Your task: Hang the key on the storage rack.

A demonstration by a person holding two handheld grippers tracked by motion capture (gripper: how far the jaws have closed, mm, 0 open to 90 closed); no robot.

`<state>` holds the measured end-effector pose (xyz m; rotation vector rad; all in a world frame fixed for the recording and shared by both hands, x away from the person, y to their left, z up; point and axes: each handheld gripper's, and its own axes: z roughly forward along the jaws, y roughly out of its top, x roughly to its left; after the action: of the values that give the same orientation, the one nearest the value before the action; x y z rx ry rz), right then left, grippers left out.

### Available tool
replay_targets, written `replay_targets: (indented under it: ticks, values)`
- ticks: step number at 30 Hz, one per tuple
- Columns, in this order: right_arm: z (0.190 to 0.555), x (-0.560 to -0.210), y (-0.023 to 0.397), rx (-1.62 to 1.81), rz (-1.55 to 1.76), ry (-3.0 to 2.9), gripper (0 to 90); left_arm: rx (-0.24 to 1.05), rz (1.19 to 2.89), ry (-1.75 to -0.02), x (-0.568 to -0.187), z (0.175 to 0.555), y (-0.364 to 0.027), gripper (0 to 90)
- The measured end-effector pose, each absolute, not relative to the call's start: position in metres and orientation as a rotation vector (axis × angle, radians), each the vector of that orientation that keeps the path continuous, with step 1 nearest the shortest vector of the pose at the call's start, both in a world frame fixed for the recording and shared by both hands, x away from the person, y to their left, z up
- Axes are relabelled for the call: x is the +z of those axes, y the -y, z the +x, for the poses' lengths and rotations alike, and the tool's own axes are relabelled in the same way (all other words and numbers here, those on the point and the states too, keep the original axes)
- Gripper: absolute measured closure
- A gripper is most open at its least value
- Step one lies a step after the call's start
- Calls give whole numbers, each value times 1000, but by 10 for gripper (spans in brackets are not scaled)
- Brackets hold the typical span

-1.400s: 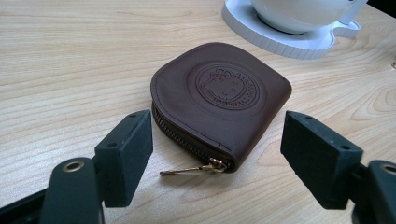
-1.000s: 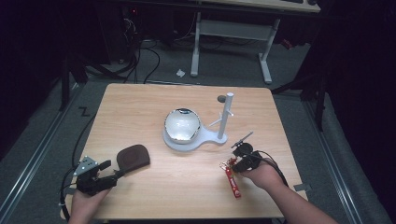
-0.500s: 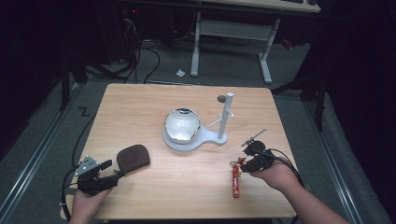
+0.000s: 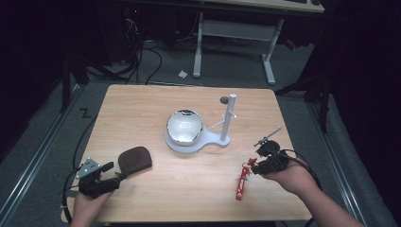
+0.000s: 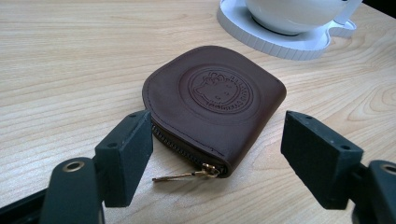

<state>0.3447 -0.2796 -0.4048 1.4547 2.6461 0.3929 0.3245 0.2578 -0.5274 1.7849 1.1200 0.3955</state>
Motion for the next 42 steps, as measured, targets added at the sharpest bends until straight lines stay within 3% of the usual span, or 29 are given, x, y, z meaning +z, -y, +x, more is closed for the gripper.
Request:
replay_targets:
  ticks: [21, 42]
  values:
    - [341, -365, 291, 397, 1442, -2618, 668, 393, 1780, -1120, -527, 324, -258, 255]
    - [360, -323, 272, 418, 1357, -2601, 668, 392, 1774, -1122, -527, 324, -260, 254]
